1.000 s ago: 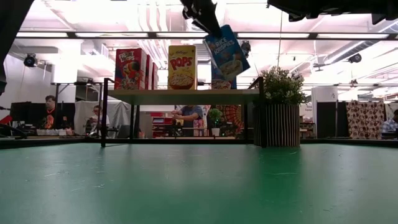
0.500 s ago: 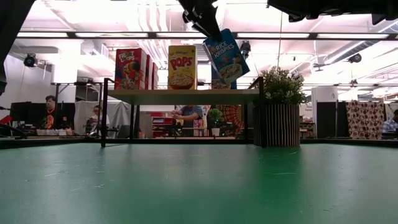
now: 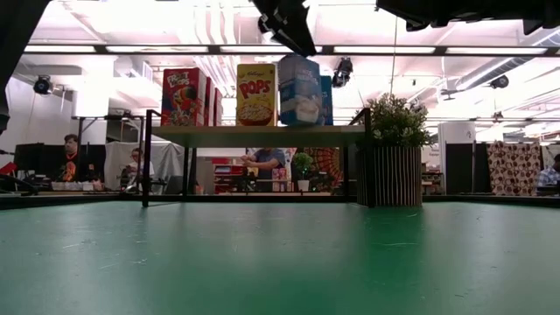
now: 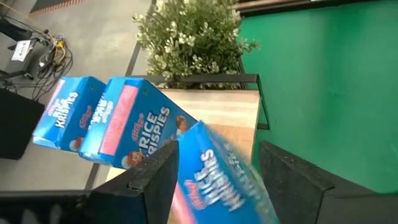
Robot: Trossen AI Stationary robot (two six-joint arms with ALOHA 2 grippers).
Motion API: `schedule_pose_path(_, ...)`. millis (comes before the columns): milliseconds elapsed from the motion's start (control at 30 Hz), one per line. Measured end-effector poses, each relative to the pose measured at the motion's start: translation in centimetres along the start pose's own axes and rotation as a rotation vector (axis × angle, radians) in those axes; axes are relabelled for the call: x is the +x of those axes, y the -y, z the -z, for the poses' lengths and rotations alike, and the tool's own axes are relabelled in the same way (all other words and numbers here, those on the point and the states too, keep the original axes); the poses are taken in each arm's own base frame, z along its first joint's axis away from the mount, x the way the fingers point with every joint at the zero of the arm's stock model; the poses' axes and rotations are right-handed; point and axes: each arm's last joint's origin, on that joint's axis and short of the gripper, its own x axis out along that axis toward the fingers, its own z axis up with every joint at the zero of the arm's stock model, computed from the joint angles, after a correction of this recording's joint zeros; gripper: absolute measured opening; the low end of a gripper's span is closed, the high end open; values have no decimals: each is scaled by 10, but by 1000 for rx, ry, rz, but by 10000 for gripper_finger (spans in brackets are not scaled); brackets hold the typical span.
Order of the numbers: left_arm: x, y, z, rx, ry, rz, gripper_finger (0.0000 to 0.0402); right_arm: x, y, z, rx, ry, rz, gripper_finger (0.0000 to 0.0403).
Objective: Stack cereal on shelf
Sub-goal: Put the blue cereal box on the shelf aligned with the other blue cereal boxes
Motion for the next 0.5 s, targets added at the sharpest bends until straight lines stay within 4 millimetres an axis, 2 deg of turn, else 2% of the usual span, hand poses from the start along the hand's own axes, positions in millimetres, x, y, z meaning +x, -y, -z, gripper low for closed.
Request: schedule_pose_path(500, -3, -2, -4, 5, 29, -8, 204, 0, 0, 1, -1, -7, -2, 12)
